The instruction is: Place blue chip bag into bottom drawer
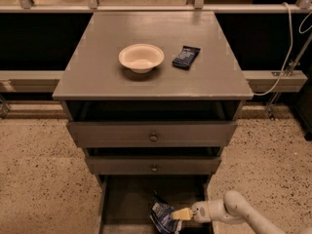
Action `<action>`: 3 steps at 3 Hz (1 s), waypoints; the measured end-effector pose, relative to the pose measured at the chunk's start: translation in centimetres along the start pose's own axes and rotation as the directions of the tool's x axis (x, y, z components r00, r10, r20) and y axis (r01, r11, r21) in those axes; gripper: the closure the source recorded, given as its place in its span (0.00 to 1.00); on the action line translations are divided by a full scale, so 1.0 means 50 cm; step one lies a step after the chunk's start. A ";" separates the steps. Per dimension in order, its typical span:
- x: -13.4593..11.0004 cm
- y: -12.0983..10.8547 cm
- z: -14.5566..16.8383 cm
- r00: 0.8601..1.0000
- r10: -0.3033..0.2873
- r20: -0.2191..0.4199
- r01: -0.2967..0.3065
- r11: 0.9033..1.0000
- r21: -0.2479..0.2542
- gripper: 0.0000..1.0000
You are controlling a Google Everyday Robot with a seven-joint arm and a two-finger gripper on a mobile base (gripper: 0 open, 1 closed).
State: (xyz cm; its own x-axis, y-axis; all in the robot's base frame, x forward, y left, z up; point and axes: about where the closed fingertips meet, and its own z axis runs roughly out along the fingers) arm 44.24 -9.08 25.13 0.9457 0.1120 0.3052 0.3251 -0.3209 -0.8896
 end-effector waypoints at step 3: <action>0.012 -0.009 -0.007 0.991 0.106 -0.085 -0.101 0.993 0.055 0.17</action>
Offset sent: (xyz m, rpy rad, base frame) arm 0.0051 -0.0054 0.0068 0.0626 0.0606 -0.0928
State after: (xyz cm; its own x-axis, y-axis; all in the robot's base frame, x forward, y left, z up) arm 44.65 -9.22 25.85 0.9714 -0.0027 0.2373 0.2272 -0.2787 -0.9331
